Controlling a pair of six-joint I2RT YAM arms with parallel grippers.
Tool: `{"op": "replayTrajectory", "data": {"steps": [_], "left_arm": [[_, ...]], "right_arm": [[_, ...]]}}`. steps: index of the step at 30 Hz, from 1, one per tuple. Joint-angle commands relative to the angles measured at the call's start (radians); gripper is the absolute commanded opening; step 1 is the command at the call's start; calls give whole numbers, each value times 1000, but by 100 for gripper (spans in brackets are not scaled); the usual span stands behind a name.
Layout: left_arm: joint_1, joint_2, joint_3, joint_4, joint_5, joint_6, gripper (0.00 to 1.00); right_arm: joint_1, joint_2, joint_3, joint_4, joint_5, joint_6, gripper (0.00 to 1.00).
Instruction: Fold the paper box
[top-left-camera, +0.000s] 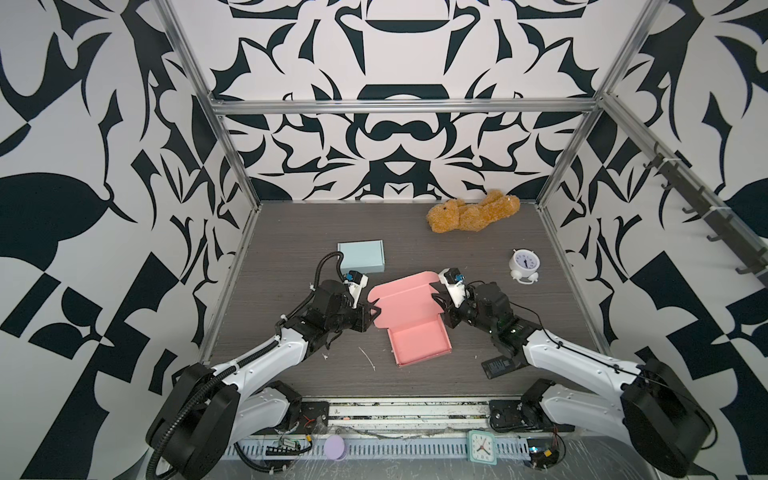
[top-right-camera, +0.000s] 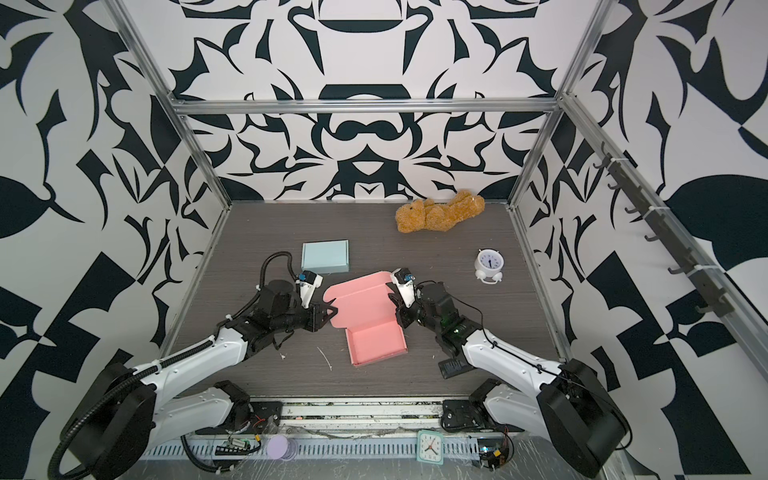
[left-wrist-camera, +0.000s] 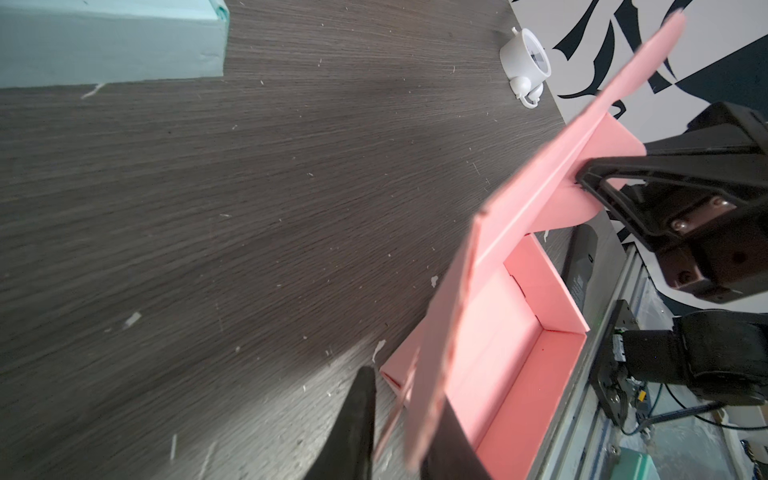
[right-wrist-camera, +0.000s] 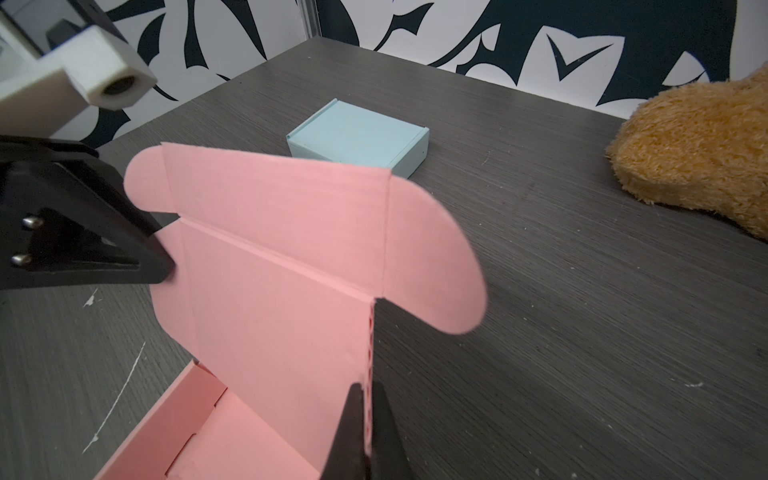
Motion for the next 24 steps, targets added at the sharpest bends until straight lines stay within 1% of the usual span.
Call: {"op": "replayTrajectory", "data": {"steps": [1,2,5,13,24], "left_arm": [[-2,-28,-11,-13,1,14,21],[-3,-32,-7,-23,1,20,20],[-3,-42,-1,-42,-1,31,18],[-4,-66,6,-72,-13,46,14],[-5,-88,13,-88,-43,51,10]], "right_arm": [[-6,8,25,8,-4,0,13],[-6,9,26,10,-7,-1,15],[-6,11,27,6,-9,-1,16],[-4,-1,27,-8,10,-5,14],[-5,10,38,-25,11,-3,4]]}}
